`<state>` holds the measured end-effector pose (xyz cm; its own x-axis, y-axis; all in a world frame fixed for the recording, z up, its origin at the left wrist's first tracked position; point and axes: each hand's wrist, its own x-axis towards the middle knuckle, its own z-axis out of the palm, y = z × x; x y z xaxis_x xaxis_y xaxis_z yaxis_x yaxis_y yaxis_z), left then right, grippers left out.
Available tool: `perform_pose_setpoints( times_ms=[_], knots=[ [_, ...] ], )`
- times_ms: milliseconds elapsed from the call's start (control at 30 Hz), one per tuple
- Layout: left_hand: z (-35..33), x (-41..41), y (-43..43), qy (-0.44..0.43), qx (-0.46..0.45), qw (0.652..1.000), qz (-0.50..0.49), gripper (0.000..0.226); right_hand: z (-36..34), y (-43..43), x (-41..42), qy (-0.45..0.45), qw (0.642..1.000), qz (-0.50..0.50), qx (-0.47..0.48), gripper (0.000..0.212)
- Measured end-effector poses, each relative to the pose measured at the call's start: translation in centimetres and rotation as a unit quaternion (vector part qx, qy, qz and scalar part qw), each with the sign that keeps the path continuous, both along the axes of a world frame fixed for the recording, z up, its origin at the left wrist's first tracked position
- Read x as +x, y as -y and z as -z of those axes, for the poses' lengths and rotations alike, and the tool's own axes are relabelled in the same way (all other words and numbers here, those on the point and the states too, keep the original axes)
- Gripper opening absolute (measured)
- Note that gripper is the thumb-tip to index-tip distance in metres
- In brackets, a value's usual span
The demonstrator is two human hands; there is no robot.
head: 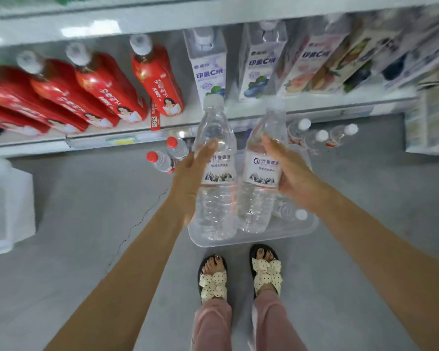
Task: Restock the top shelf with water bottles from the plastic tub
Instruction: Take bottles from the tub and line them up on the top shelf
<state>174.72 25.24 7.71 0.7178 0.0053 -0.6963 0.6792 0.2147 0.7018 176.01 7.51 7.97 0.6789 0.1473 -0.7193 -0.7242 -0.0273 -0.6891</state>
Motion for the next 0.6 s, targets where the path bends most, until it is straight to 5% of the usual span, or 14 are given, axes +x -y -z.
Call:
perform_pose_setpoints(
  times_ms=[233, 367, 533, 600],
  knots=[
    [-10.4, 0.1, 1.0, -0.023, -0.011, 1.0, 0.006, 0.078, -9.4, -1.9, 0.3, -0.031, 0.996, 0.049, -0.073, 0.094],
    [-14.8, 0.1, 0.6, -0.028, -0.006, 0.999, 0.035, 0.106, -14.7, -1.6, 0.2, -0.056, 0.997, 0.033, -0.049, 0.103],
    [-20.0, -0.5, 0.3, 0.007, -0.019, 0.999, 0.043, 0.106, -19.9, -0.2, -0.9, -0.037, 0.997, 0.008, 0.06, 0.059],
    [-22.3, -0.6, 0.0, 0.01, -0.016, 0.999, 0.045, 0.105, -22.1, -0.1, -1.4, -0.055, 0.995, 0.013, 0.082, 0.069]
  ],
)
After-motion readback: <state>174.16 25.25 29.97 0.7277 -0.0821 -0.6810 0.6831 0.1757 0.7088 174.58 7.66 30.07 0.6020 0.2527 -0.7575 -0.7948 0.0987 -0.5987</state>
